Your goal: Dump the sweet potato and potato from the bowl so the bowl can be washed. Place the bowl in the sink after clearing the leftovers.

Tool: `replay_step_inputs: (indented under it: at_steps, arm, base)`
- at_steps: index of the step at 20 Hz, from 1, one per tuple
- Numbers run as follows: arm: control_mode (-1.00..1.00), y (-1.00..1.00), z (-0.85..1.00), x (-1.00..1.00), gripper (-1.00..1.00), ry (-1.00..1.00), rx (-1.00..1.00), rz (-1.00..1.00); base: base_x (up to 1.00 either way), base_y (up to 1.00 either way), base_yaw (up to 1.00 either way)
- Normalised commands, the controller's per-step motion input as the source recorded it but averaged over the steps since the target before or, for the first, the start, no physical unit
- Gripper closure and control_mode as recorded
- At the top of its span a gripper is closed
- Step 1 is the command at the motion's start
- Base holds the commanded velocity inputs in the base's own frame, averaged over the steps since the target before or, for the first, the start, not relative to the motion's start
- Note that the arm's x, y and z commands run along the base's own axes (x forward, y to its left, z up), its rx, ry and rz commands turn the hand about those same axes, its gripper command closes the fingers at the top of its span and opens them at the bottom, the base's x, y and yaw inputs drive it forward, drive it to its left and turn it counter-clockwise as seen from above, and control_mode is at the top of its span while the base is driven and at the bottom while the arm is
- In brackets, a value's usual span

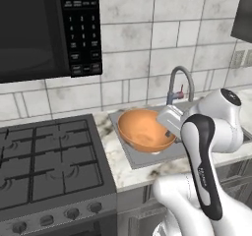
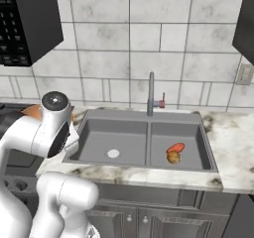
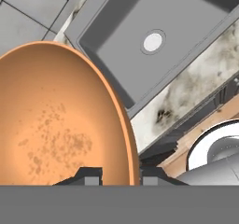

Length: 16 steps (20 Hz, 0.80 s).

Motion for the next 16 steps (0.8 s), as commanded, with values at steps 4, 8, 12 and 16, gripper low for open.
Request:
replay_step_inputs:
  at_steps: [4,8,12,16]
  arm:
    - [1.00,0.00,0.00,0.00,1.00,0.00,0.00,0.00]
    - [-1.00,-0.02,0.00,0.32,1.00,0.02,0.00,-0.08]
    - [-1.00,-0.25,0.00,0.74,1.00,0.10,0.01,-0.27]
    - [-1.00,-0.39,-0.06,0.66,1.00,0.16,0.03,-0.31]
  base:
    - [0.13,0.14,-0.02]
    - [0.03,0.00,0.00]
    - [0.00,0.00,0.00]
    - [0.00,0.00,0.00]
